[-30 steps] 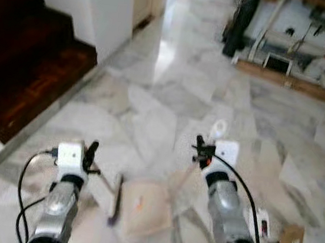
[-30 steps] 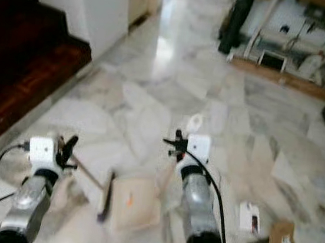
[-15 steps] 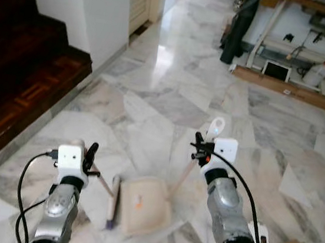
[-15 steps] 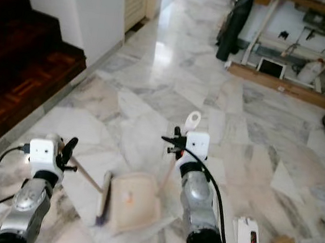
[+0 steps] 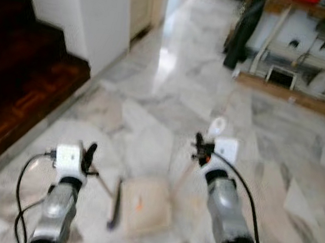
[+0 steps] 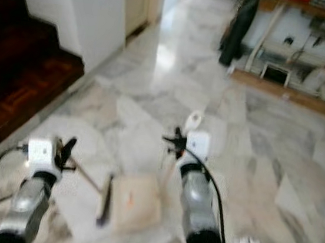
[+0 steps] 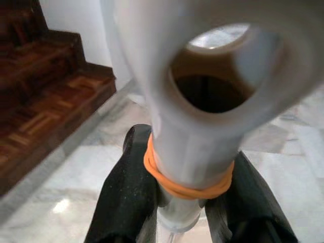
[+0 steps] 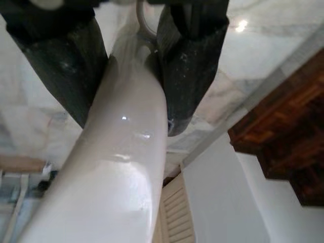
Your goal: Sweep floor
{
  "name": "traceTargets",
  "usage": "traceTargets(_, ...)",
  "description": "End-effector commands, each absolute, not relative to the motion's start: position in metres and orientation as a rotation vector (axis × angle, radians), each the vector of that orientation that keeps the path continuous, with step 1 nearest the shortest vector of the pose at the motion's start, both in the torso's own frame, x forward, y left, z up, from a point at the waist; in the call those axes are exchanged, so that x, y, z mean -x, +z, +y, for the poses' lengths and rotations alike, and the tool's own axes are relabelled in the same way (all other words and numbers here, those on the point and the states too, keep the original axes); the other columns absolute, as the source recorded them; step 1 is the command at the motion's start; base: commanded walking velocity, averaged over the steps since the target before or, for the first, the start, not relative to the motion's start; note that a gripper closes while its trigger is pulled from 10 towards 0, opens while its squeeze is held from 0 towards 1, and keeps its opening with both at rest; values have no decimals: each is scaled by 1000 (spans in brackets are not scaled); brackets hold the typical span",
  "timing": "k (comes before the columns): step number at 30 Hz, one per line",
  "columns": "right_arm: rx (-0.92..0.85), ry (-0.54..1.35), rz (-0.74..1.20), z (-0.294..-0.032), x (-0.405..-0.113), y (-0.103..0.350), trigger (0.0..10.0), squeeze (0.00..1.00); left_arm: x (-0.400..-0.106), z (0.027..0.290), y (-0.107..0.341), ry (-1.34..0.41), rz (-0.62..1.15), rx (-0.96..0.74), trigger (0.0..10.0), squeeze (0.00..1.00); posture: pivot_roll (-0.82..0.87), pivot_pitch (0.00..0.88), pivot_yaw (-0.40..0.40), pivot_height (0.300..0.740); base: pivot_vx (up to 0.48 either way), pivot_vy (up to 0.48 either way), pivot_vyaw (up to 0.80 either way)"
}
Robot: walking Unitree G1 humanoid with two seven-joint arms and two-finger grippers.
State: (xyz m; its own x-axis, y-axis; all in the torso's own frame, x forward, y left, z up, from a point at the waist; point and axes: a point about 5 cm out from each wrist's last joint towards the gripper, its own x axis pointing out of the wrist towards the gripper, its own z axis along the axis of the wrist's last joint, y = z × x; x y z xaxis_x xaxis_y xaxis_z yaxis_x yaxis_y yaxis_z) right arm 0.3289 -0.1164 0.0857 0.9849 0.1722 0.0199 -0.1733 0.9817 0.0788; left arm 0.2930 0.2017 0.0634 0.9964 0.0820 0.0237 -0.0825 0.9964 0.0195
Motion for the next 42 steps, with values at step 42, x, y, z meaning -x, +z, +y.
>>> traceTargets(42, -74, 147, -45, -124, -332, 90, 10000, 0, -297, 192, 70, 46, -61, -21, 10000, 0, 3, 74, -8, 740, 364, 0, 0)
